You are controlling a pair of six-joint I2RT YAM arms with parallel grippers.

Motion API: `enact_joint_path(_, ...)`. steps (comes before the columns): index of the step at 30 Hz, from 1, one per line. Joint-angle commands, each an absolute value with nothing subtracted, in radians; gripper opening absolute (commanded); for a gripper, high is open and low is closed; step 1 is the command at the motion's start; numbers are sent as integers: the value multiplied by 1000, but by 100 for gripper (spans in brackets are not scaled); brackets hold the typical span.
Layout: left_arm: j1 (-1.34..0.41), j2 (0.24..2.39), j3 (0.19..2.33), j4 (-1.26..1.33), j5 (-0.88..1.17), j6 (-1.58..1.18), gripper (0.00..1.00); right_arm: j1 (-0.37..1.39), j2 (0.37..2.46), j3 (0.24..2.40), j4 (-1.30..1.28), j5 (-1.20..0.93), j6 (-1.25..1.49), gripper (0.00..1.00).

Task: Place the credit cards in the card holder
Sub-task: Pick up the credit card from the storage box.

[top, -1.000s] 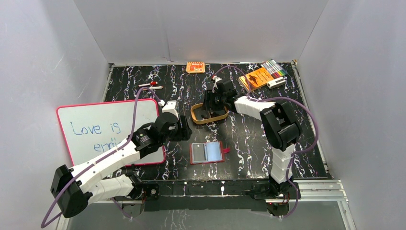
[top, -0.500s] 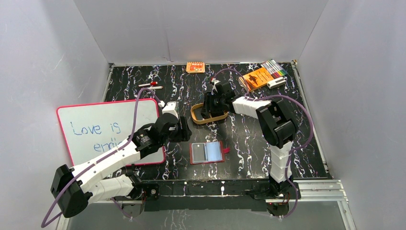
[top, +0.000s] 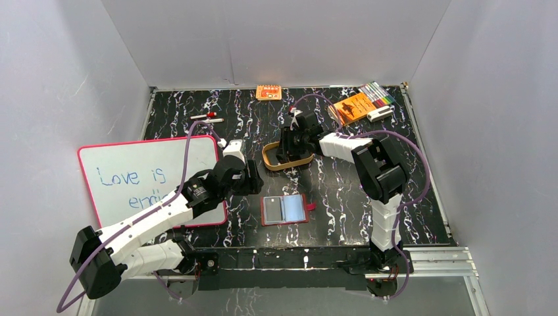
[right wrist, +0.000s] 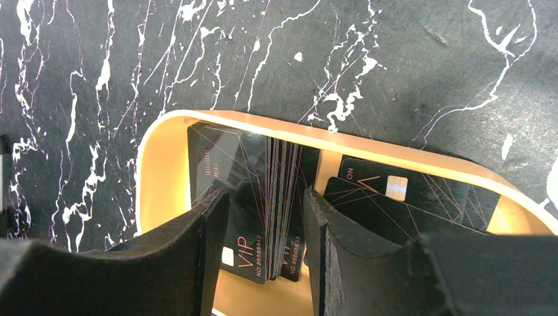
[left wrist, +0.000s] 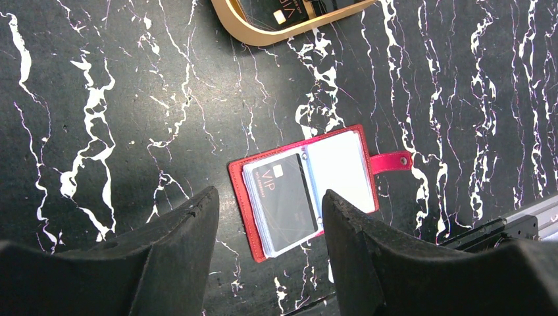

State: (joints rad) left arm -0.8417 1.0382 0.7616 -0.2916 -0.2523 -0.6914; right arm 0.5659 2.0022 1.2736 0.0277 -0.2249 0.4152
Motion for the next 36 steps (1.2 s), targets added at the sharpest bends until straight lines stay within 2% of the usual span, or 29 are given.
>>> enact_joint_path(1,-847,1032,756,-287,-281,-693,57,575,1992,1314,38,-226,400,54)
enact_joint_path(10,-847,1032,751,-288,-281,-696,57,584,2022,1337,2,-208,389,49)
enact_joint_path(25,-848,1033,752,-291,-285,-696,57,572,1981,1286,-9,-146,422,23)
enact_joint_path(31,-848,1032,750,-290,-285,-697,57,556,1951,1243,57,-184,440,23)
enact_joint_path(36,-847,1034,752,-287,-281,-699,57,550,1936,1225,97,-250,466,39)
